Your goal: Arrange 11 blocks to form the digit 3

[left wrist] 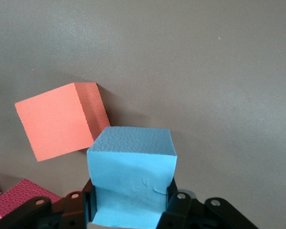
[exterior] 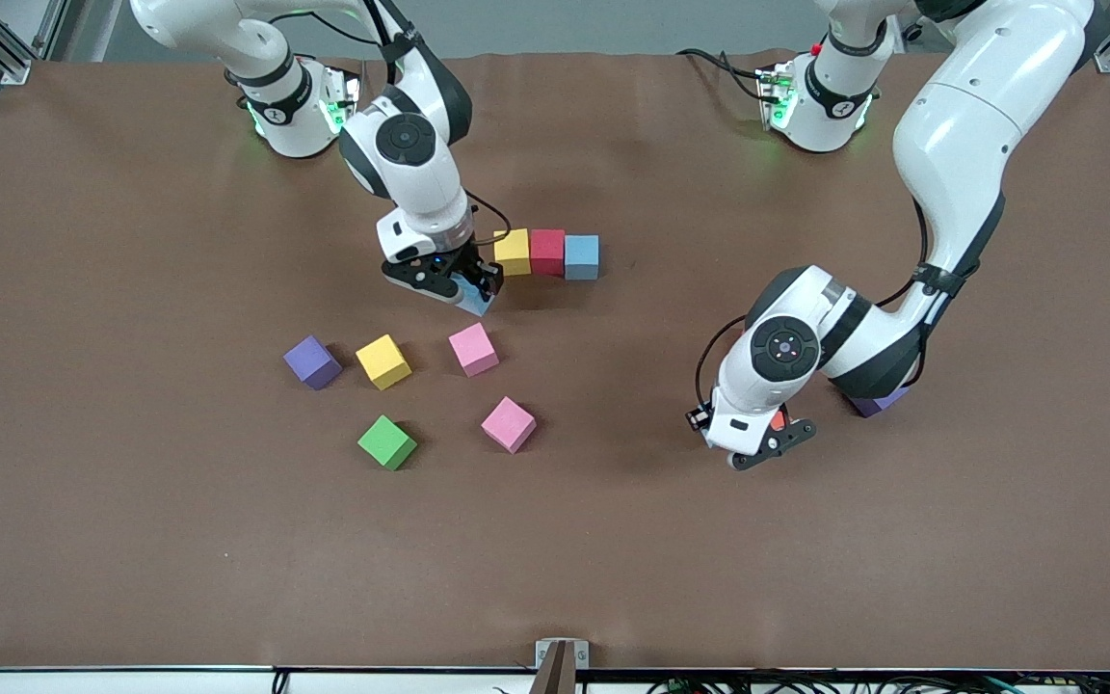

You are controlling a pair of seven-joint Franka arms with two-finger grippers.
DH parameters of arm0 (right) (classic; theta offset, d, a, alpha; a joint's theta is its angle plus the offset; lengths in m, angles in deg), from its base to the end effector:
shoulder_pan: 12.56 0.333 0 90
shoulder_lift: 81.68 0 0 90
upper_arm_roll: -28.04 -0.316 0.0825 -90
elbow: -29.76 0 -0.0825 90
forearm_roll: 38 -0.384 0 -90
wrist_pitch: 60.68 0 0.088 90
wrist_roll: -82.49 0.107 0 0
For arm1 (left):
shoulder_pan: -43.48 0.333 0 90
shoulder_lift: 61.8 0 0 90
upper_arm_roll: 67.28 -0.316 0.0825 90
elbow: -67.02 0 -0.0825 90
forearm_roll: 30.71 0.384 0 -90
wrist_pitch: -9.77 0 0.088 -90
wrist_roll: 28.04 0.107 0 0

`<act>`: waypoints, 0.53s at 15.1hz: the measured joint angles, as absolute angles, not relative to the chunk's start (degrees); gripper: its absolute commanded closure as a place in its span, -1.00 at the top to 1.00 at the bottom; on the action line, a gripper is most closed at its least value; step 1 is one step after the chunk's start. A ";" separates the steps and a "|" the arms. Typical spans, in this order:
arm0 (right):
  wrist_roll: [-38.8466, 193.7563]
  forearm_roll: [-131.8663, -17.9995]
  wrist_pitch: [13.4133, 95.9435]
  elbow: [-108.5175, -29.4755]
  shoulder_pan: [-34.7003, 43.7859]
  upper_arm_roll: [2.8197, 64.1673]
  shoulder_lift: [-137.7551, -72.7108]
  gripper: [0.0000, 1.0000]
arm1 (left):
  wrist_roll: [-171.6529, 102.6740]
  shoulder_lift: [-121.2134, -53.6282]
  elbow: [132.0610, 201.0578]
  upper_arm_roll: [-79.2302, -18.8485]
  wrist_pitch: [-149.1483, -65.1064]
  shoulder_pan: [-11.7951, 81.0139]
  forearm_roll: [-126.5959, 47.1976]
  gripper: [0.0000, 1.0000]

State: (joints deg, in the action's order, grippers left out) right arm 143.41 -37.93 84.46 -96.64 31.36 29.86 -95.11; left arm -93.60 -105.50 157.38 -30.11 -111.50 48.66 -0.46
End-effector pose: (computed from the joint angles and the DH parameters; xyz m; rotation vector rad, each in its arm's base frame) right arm 0.4168 0.3768 0.2827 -3.0316 0.4990 -0.0985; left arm 0.6285 -0.2871 0.2516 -3.0376 -0.6482 0.0371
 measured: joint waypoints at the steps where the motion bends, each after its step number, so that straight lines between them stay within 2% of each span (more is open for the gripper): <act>1: 139.53 -37.82 82.25 -94.70 31.56 29.85 -96.00 -0.99 | -93.60 -105.50 157.37 -30.11 -111.50 48.66 -0.46 -0.20; 4: 127.58 -37.84 71.46 -87.31 32.12 29.86 -99.07 -0.99 | -93.60 -105.49 157.37 -30.12 -111.50 48.67 -0.46 -0.20; 8: 124.15 -37.78 69.27 -83.91 32.99 29.86 -101.09 -0.99 | -93.60 -105.48 157.36 -30.12 -111.50 48.67 -0.46 -0.20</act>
